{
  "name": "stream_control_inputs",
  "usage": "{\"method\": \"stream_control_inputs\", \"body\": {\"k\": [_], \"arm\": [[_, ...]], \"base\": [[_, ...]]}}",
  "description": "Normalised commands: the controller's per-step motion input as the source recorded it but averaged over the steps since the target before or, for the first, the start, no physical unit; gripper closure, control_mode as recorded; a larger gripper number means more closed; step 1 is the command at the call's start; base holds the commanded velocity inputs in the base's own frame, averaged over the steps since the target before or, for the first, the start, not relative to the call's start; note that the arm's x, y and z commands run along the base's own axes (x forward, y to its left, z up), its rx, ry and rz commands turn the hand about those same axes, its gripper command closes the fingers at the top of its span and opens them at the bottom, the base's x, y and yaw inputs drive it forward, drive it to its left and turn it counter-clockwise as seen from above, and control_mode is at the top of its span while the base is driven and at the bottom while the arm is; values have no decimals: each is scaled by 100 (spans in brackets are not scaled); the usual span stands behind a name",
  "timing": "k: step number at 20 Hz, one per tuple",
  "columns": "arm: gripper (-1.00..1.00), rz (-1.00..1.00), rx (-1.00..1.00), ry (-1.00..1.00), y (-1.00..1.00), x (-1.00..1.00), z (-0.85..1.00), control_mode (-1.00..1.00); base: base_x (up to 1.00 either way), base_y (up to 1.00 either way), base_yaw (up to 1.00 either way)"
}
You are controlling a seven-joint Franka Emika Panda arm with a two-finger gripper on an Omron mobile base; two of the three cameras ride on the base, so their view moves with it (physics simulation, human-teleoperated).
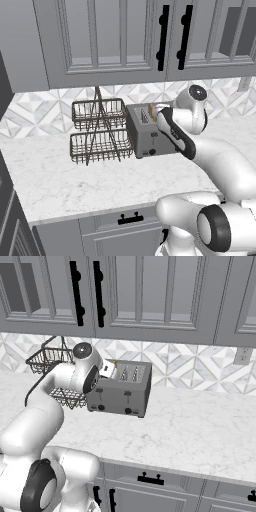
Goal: Start the toaster. Once the lever pops up, take the bread to the plate on the dining counter.
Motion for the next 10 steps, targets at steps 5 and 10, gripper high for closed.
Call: {"method": "stream_control_inputs", "body": {"k": [5,10], "arm": [[-100,4,-4,2,5,29,-28,-100],[-100,3,-8,0,5,21,-27,-100]], "base": [[0,0,0],[0,0,0]]}}
